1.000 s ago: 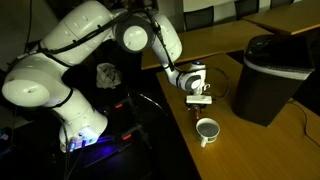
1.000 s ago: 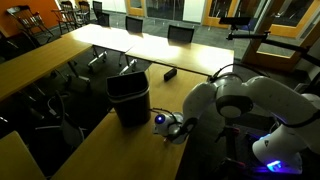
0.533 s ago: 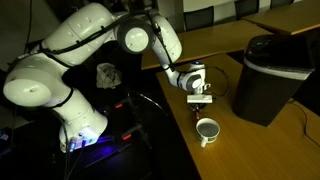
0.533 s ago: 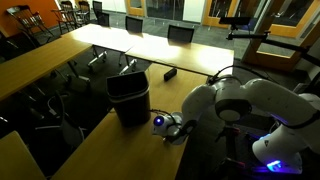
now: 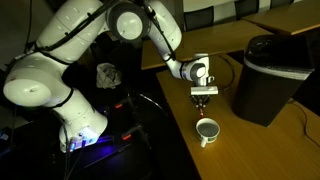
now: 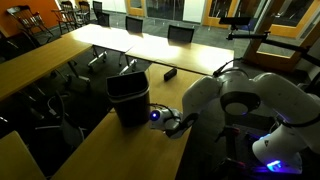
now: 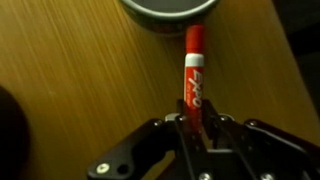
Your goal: Pick the marker on the table and put it in the bowl
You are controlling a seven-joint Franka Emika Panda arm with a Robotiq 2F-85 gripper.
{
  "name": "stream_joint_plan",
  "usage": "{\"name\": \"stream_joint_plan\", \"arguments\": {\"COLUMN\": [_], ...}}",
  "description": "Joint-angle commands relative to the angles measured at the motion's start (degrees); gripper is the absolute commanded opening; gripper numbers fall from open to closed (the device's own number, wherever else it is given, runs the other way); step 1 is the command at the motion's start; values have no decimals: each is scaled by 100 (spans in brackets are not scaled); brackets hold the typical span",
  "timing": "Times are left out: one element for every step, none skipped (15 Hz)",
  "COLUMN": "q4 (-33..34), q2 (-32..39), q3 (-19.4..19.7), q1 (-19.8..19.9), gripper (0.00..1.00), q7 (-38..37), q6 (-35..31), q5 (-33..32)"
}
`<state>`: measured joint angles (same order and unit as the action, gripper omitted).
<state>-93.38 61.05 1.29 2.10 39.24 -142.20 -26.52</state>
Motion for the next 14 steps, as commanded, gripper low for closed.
{"name": "stream_joint_plan", "arguments": {"q4": [-395,-404,-406,-376,-328,-278,-245,-179,-148,-89,-41,0,57,152], "q2": [-647,-768,-855,-915,-928,-915,-900,-833,-786,-713,-651,-578,-491,-370], "q3": [88,114,141,144,175,231,252,297,340,381,411,448,490,499], "q1": [-221,-284,-332,-357,-385,-403,-379,-346,-321,-282,-240,-213,-206,-170], "gripper": [5,5,5,5,5,5,5,5,5,5,5,5,5,5], "q7": [13,-29,-78,-44,-96,-146,-143,-165,-177,-180,-158,-173,-178,-161], "q6": [894,1251,1513,1874,2123,2333,2502,2636,2735,2871,2954,3038,3130,3184], "q5": [-347,-440,-546,-634,-745,-892,-995,-1078,-1172,-1202,-1253,-1292,-1340,-1360]}}
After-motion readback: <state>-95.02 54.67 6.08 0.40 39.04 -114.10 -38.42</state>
